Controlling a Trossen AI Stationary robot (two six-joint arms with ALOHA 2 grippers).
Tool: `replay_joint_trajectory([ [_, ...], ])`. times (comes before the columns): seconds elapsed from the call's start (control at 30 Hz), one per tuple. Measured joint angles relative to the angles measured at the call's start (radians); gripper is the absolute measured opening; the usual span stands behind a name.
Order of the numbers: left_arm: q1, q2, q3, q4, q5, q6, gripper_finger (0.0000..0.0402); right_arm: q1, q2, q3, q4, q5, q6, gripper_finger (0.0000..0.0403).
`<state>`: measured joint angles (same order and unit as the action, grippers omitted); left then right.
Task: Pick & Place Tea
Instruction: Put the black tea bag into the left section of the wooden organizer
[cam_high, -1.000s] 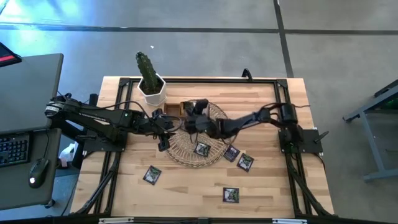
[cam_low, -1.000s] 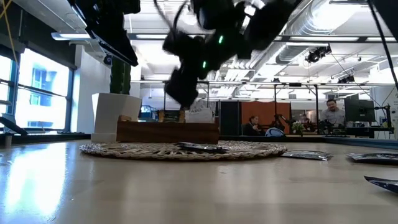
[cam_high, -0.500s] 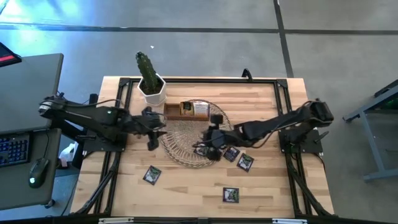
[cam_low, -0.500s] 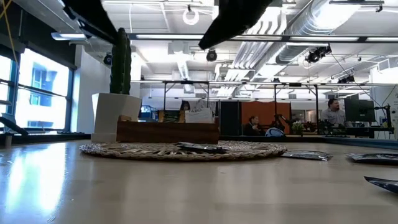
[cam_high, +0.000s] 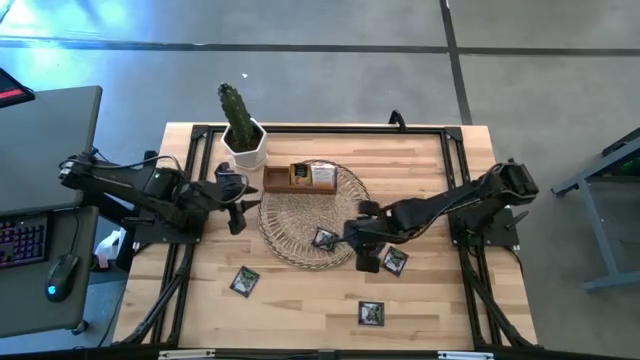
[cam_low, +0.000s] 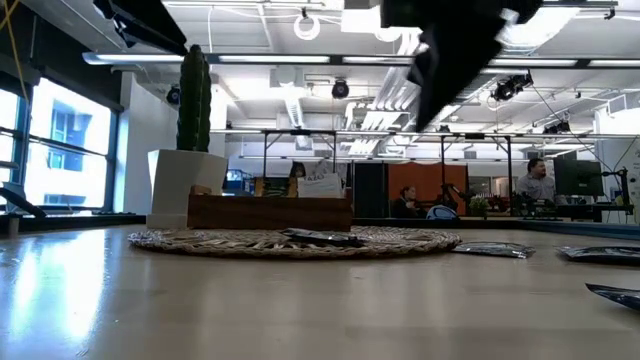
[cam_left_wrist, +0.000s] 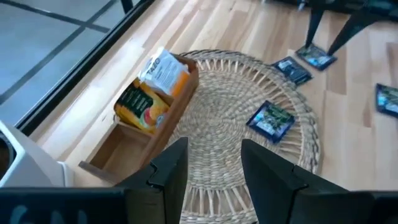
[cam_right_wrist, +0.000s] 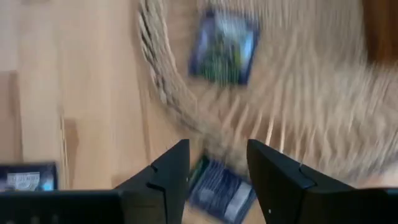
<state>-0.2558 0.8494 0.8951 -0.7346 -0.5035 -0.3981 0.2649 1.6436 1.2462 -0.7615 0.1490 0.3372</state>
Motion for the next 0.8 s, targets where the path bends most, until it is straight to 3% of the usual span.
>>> replay_joint_trajectory([
  [0.17, 0.0, 0.042, -0.001, 0.006, -0.013, 0.0, 0.0147, 0.042, 0.0, -0.119, -0.011, 0.0, 0.217, 0.016],
  [0.3, 0.0, 0.065, -0.001, 0.01, -0.013, -0.001, 0.0147, 0.096, 0.001, -0.239, 0.137, -0.005, 0.291, 0.016],
  [0.43, 0.0, 0.073, -0.002, 0.019, -0.014, -0.001, 0.0147, 0.126, 0.004, -0.355, 0.333, -0.009, 0.287, 0.016],
  [0.8, 0.0, 0.072, -0.002, 0.036, -0.016, -0.026, 0.0147, 0.132, -0.003, -0.607, 0.616, 0.118, 0.185, 0.016],
])
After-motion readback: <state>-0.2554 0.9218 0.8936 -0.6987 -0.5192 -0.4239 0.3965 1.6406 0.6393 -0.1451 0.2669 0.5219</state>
